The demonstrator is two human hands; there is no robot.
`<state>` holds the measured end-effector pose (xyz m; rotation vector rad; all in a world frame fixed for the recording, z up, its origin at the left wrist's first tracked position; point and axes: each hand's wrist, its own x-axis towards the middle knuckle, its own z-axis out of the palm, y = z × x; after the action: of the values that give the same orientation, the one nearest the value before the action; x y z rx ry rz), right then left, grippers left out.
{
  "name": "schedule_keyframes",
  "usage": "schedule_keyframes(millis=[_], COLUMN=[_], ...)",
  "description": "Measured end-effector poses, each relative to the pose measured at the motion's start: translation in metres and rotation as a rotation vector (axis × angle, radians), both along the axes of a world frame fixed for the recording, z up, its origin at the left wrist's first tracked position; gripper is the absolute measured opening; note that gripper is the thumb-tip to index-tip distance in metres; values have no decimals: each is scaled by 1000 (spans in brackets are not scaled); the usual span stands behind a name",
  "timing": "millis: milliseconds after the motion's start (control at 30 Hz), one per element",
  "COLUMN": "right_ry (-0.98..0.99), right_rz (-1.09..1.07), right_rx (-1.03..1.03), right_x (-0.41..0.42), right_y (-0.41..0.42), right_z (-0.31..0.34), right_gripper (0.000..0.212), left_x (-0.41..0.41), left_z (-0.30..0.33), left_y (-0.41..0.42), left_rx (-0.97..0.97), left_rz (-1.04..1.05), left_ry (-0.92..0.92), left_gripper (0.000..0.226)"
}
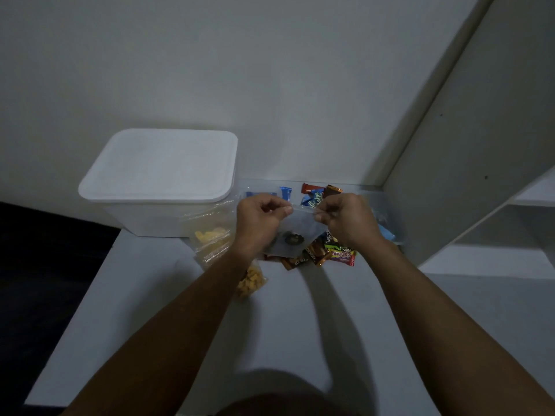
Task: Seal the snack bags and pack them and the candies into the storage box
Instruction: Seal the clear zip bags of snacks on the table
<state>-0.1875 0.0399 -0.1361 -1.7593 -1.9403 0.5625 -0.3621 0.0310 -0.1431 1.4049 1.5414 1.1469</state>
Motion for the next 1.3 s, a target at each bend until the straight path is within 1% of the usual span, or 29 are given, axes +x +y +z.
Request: schedule_keyframes(millis=[100, 167, 200, 233, 300, 333, 367, 433, 467, 500, 567, 600, 700, 800, 933, 1000, 1167, 1233, 1300], right_ry=[-36, -36, -26, -19, -23, -31, -33, -32, -32, -25, 22, 44, 77, 144, 179, 222, 260, 235, 255], right_rz=[-14, 0, 9, 20, 39, 41, 42, 32, 25, 21, 5, 8, 28, -8, 39, 28, 64, 87, 87], right_rx=[-7, -26, -43, -58, -88, -100, -108, -122, -123, -124, -132, -134, -125, -40, 8, 31, 53, 37, 19], right_x=[2, -1, -1, -1, 3, 6, 8, 12, 12, 12, 13, 12, 10, 3, -8, -13, -19, -17, -18], right_y=[0, 0, 0, 0, 1, 2, 3, 3, 3, 3, 4, 5, 7, 8, 3, 2, 0, -1, -2], right_z=[-1, 1, 3, 4, 5, 5, 5, 5, 5, 5, 5, 6, 7, 5, 7, 11, 5, 1, 0], right_gripper=[10, 6, 3, 5, 9, 7, 9, 23, 25, 23, 8, 5, 6, 9, 13, 12, 13, 14, 14], left_x=[-2, -3, -2, -2, -4, -5, -8, -12, -13, -14, -17, -19, -25, -31, -38, -39, -40, -39, -37], left_z=[-2, -3, -4, -4, -3, -3, -2, -3, -4, -5, -9, -11, -13, -15, -20, -18, -29, -34, -34], left_y=[0, 0, 0, 0, -1, -1, -1, -2, -2, -2, -1, -1, -4, -10, -18, -20, -25, -29, -34], left_rx=[-2, -8, -11, -13, -2, 5, 5, -22, -40, -50, -37, -23, -3, 26, 96, 119, -5, -2, -1], left_rz=[-85, -112, -109, -97, -63, -50, -49, -71, -75, -64, -23, -10, -1, 43, 106, 150, 260, 301, 361], left_ry=[41, 60, 72, 76, 46, 22, 4, -22, -31, -31, -20, -20, -22, -44, -20, -72, -263, -285, -262], left_gripper=[9, 10, 10, 9, 7, 8, 8, 11, 13, 14, 15, 15, 12, 13, 15, 16, 21, 21, 20])
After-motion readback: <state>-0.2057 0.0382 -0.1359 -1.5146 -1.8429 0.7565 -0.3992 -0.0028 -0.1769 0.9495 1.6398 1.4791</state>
